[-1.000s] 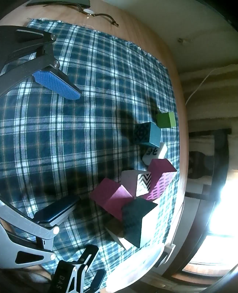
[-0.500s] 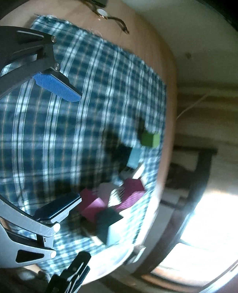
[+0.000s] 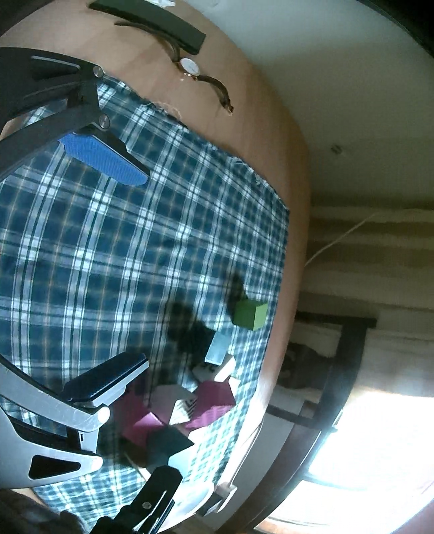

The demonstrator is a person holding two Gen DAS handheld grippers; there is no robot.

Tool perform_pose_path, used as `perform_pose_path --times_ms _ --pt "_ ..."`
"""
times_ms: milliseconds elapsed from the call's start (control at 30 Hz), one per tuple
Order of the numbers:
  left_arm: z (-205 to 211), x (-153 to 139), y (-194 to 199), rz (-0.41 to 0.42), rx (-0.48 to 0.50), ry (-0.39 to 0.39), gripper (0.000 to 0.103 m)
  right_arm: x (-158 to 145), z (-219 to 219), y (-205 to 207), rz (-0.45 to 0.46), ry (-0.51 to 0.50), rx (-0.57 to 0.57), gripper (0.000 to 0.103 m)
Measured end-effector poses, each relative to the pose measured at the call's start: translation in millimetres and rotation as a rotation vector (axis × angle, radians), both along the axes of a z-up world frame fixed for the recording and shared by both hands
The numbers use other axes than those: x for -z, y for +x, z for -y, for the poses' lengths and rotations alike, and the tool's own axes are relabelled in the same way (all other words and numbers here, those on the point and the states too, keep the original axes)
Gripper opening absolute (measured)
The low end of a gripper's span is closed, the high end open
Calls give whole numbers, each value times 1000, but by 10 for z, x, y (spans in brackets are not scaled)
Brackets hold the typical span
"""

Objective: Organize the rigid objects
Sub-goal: 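Move the right tool toward the block pile, then grasp the teal rectangular block with the right tool and lift it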

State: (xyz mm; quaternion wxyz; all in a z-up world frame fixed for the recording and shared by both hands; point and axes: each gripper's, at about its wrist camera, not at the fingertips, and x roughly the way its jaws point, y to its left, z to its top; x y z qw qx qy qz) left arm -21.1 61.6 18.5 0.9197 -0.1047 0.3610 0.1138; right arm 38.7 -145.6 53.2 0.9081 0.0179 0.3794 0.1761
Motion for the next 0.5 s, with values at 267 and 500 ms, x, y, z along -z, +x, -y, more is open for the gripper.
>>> perform_pose_path --times_ms 267,500 --pt "-23 38 23 -16 -5 -16 100 77 -143 120 -32 -23 -16 85" --pt "-2 71 34 -22 7 -10 100 154 -152 184 -54 -27 -14 68"
